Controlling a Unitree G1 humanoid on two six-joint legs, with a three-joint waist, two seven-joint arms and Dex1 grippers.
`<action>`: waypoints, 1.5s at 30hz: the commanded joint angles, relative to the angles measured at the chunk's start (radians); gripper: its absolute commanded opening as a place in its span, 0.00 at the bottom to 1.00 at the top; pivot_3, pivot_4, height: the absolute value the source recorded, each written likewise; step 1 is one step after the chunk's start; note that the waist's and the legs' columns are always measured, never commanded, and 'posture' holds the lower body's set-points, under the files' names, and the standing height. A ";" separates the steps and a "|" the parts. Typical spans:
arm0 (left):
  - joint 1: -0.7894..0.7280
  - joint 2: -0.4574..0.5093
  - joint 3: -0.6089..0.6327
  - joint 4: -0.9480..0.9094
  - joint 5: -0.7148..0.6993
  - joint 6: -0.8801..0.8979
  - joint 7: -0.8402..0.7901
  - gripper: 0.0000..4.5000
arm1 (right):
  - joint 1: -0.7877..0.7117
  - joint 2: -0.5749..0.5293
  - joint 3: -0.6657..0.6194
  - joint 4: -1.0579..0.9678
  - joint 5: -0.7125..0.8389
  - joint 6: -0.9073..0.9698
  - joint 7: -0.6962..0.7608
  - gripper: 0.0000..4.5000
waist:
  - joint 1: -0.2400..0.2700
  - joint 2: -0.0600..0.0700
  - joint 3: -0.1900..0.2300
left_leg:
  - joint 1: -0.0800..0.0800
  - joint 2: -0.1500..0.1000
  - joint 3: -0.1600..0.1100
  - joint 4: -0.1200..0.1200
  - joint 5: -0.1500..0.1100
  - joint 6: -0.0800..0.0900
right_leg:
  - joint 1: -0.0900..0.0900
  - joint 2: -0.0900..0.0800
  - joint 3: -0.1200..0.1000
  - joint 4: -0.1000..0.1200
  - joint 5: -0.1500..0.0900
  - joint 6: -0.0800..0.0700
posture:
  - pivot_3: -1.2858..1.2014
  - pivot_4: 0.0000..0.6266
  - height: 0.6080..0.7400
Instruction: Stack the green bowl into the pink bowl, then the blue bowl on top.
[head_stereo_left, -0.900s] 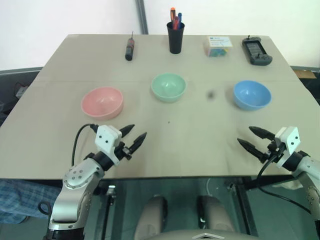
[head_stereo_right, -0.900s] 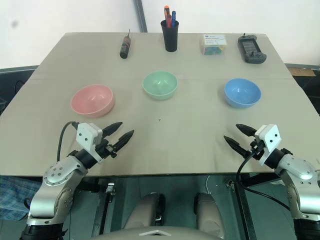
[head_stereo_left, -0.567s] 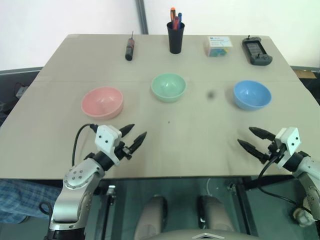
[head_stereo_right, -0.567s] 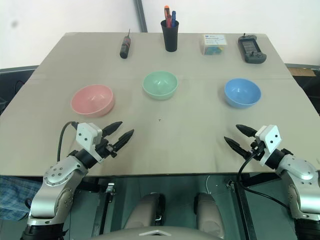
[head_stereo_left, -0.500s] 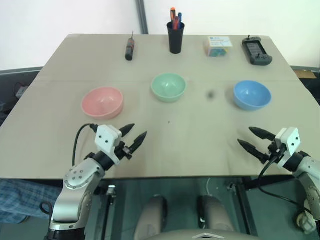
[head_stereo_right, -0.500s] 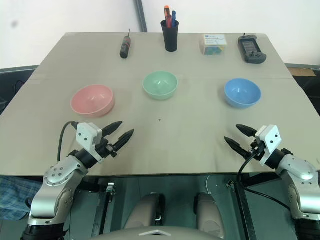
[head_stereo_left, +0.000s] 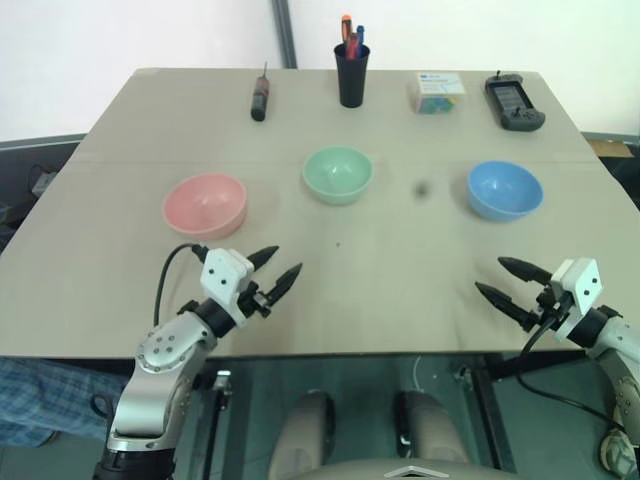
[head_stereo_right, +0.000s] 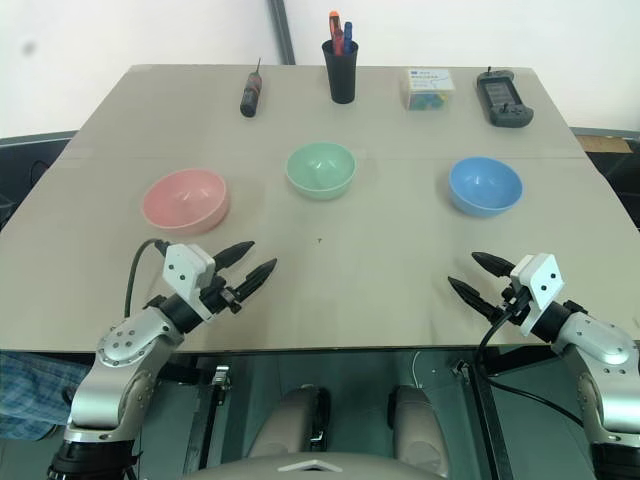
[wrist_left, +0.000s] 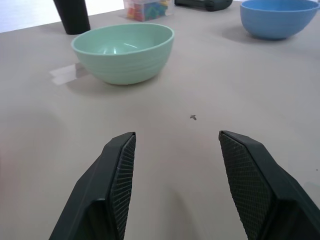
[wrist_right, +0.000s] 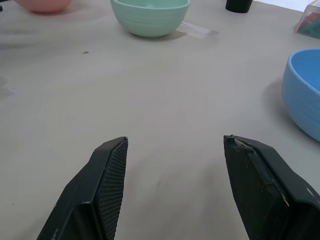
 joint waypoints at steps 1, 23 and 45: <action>-0.039 0.021 -0.010 -0.007 0.053 0.034 0.042 0.62 | -0.019 -0.019 -0.014 -0.099 0.045 0.016 -0.001 0.71 | 0.000 0.000 0.000 | 0.000 0.000 0.000 0.000 0.000 0.000 | 0.000 0.000 0.000 0.000 0.000 0.000 | 0.52 0.24 1.00; -0.328 0.213 -0.026 -0.034 0.261 0.443 0.143 0.62 | -0.105 -0.063 0.084 -0.317 0.175 0.189 0.008 0.71 | -0.001 -0.001 0.000 | 0.000 0.000 -0.002 0.000 0.000 0.000 | 0.000 0.000 -0.001 0.000 0.002 0.004 | 0.52 0.24 1.00; -0.427 0.318 -0.124 0.176 0.340 0.453 0.053 0.51 | -0.065 -0.064 0.062 -0.371 0.196 0.171 0.026 0.73 | 0.000 -0.001 0.000 | -0.001 0.000 -0.002 0.000 0.000 0.000 | 0.000 0.000 -0.001 0.000 0.002 0.004 | 0.52 0.24 1.00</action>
